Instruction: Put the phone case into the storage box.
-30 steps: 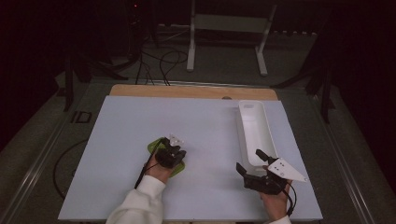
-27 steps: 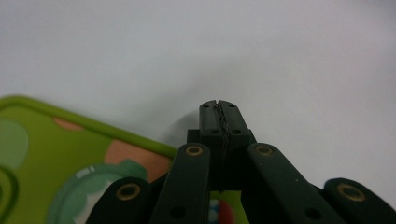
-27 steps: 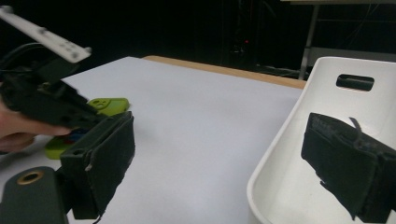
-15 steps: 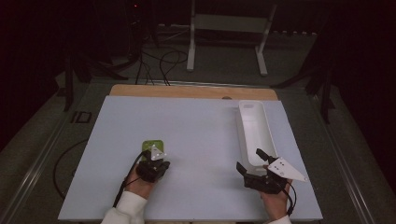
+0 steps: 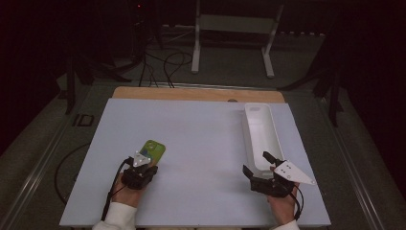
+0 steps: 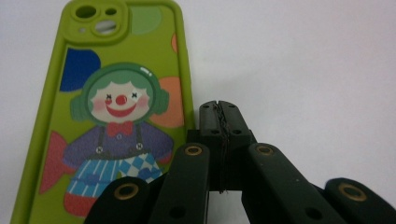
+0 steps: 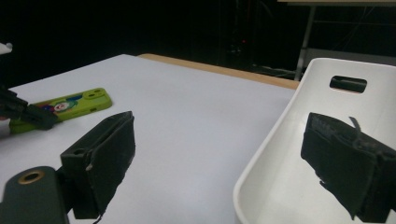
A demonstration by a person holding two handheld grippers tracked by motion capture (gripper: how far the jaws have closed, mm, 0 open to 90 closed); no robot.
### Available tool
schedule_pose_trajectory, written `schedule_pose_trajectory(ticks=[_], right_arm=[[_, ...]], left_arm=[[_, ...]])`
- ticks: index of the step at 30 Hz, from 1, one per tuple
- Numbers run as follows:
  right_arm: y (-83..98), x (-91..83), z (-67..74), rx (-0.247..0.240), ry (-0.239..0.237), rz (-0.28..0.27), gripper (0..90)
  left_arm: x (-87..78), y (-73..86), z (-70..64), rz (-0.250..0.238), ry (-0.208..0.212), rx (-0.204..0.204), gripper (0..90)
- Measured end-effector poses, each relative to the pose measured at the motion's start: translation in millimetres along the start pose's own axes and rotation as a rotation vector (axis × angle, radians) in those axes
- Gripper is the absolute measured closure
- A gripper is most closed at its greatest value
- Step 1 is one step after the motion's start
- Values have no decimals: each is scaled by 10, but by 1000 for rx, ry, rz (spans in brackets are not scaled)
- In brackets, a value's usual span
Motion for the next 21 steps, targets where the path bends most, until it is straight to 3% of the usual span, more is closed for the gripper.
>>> schedule_pose_trajectory(ticks=[10, 13, 16, 19, 21], right_arm=[[2, 8, -41, -10, 0, 3, 99], [-1, 9, -47, -10, 0, 1, 99], [5, 9, -68, -5, 7, 7, 98], [7, 4, -80, -5, 9, 14, 96], [-2, 4, -87, -6, 5, 12, 96]], left_arm=[[-413, -210, 2, -236, 21, 83, 800], [-575, -248, 8, -306, 32, 107, 704], [-712, -253, 48, -337, 25, 107, 551], [-872, -225, 105, -387, 27, 100, 515], [-963, -188, 163, -415, -13, 91, 379]])
Point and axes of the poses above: each handheld gripper's, and its own axes: x roughly forward along the jaws, y roughly out of its underside, z roughly to its left, the point moved 6 cm from there along x, roughly forward along the jaws, and after that the axes turned 3 degrees about z, right-handed, at the moved point
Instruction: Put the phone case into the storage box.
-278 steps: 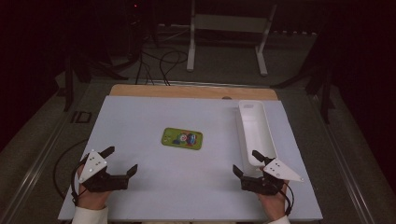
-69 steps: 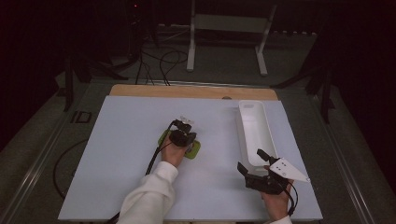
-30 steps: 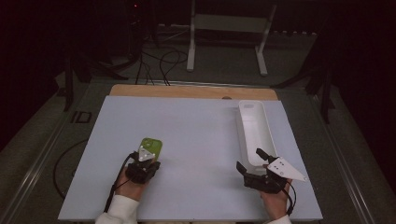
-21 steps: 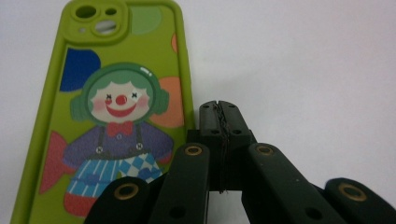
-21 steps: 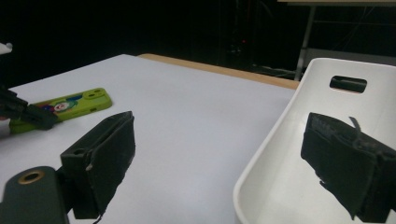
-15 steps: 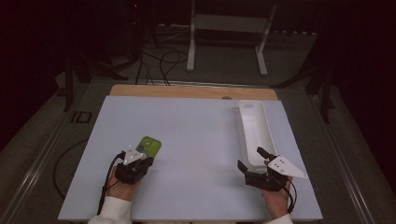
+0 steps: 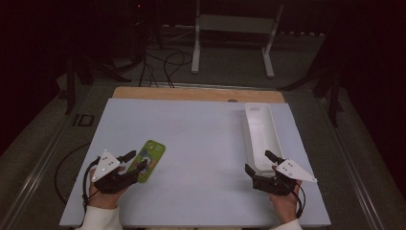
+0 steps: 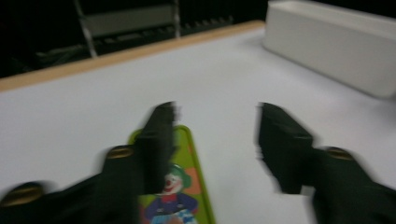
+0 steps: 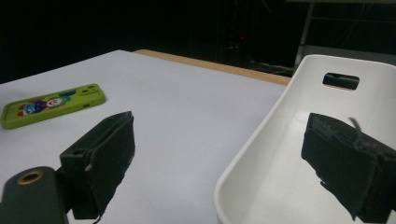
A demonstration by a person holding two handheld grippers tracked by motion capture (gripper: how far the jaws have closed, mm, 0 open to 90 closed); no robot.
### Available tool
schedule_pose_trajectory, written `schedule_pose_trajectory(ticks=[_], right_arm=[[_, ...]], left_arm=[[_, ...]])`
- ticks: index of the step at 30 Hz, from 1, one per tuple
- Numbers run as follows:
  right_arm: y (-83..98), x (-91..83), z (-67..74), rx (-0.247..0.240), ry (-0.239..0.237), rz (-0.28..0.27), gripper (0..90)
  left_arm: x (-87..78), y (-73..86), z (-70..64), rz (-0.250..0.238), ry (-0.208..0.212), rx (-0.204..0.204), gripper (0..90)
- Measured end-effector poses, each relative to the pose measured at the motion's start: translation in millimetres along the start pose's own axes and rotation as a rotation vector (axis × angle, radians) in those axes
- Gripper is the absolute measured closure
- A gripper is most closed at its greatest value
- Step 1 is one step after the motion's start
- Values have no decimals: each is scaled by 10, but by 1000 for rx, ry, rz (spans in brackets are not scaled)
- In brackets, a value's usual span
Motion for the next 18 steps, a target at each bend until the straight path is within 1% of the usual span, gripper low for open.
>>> schedule_pose_trajectory(ticks=[1, 2, 3, 4, 6, 8, 9, 11, 14, 16, 18], right_arm=[[-7, -2, -6, -2, -3, -2, 96], [-14, -2, -10, -1, -7, -5, 94], [-19, -1, -15, -1, -9, -5, 93], [-21, -1, -18, -1, -11, -5, 93], [-16, 2, -21, 4, -20, -6, 92], [-7, 8, -8, 3, -30, -4, 92], [-4, 9, -1, 0, -33, -4, 92], [8, 16, 7, -11, -37, 0, 92], [26, 18, 8, -8, -41, 0, 92], [34, 14, 8, -9, -42, -4, 92], [42, 9, 14, -4, -42, -3, 92]], left_arm=[[-44, 9, 29, -11, -29, 10, 326], [-81, 19, 61, -22, -60, 6, 258], [-110, 35, 92, -22, -76, -3, 198], [-133, 55, 117, -24, -85, -11, 152], [-181, 110, 164, -32, -102, -20, 127], [-211, 152, 191, -29, -111, -21, 66], [-232, 176, 204, -26, -107, -22, 56], [-255, 207, 222, -23, -118, -21, 29], [-270, 253, 249, -18, -119, -25, 6], [-272, 275, 271, -20, -135, -30, 2], [-273, 298, 272, -14, -127, -29, 0]])
Point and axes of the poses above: each handheld gripper's, and its own axes: x roughly forward along the jaws, y roughly out of its underside, z roughly to its left, the point moved 6 cm from there along x, roughly forward along the jaws, and after that the axes turned 3 degrees about z, right-handed, at the moved point
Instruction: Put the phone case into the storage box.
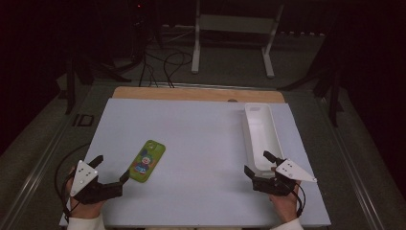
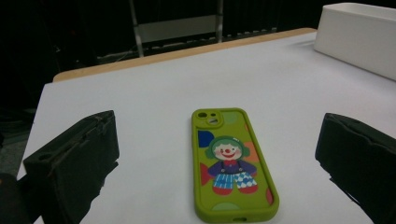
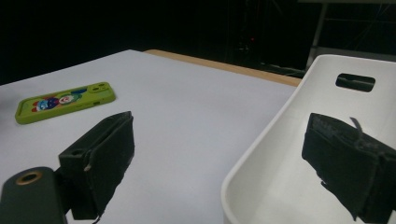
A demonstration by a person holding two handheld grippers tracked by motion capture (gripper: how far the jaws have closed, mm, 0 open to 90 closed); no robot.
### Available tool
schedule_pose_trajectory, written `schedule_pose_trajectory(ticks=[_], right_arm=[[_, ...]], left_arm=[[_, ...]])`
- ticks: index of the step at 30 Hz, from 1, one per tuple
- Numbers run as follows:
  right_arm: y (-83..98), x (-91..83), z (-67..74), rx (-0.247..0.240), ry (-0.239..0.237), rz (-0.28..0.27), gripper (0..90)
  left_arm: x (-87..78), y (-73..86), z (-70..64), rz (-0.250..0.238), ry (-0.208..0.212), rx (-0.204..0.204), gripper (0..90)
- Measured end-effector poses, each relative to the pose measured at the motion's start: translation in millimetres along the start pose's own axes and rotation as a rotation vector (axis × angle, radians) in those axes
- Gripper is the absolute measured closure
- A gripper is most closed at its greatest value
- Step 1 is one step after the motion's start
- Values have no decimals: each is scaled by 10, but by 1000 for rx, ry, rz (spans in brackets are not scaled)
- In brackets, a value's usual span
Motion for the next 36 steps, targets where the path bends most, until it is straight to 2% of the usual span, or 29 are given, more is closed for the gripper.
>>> schedule_pose_trajectory(ticks=[8, 10, 14, 20, 23, 36], right_arm=[[22, -10, 16, -3, -1, 0, 92], [28, -4, 14, -8, 3, 3, 93], [35, 2, 13, -3, 4, 7, 93], [40, 0, 21, -1, 8, 9, 93], [41, 2, 27, 3, 10, 10, 93], [42, -3, 28, 8, 12, 11, 93]], left_arm=[[25, 6, -9, 37, 13, 0, 0], [53, 10, -8, 63, 1, 0, 0], [102, 4, -30, 103, 7, 5, 0], [241, 8, -69, 209, 11, 29, 0], [303, -2, -77, 247, 13, 31, 0], [561, -37, -120, 361, 23, 44, 0]])
Point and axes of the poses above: each handheld gripper's, and its own axes: x roughly forward along the jaws, y roughly out of its underside, z roughly to its left, the point moved 6 cm from there along x, roughly forward along the jaws, and after that the axes turned 3 degrees about z, right-handed, at the moved point
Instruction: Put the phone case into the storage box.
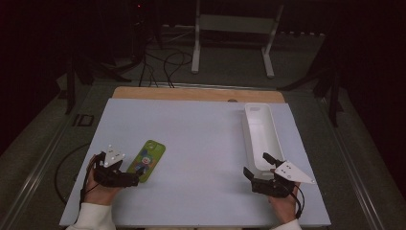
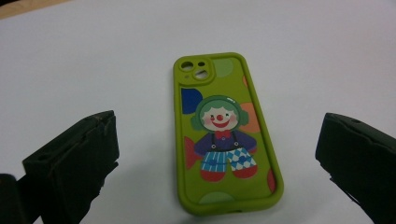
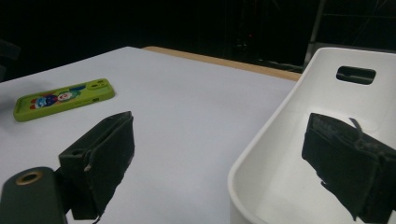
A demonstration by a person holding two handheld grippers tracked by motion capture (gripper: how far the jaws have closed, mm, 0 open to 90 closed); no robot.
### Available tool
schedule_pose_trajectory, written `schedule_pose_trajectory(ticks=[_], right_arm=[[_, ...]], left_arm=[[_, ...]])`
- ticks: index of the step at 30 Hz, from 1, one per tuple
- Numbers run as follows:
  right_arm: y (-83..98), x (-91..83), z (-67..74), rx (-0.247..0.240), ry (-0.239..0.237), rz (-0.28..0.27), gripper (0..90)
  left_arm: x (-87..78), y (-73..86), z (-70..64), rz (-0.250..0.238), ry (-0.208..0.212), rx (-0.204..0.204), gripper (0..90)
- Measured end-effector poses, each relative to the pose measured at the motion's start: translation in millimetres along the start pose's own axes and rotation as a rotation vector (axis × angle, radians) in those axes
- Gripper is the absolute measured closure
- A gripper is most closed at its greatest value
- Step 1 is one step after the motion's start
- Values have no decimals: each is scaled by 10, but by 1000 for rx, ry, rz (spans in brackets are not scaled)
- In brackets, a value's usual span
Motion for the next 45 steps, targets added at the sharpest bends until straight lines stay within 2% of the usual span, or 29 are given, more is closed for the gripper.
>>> schedule_pose_trajectory(ticks=[11, 19, 45], right_arm=[[0, 1, 0, 2, 2, 2, 93], [2, 3, -1, 3, 3, 2, 93], [3, 4, -2, 4, 6, 4, 93]], left_arm=[[193, -80, -6, 88, -4, 0, 0], [315, -73, 32, 137, -12, -5, 0], [536, -16, 23, 204, -2, -2, 0]])
Point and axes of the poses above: each handheld gripper's, and its own axes: x roughly forward along the jaws, y roughly out of its underside, z roughly to its left, the point moved 6 cm from there along x, roughly forward along the jaws, and after that the axes turned 3 degrees about z, right-handed, at the moved point
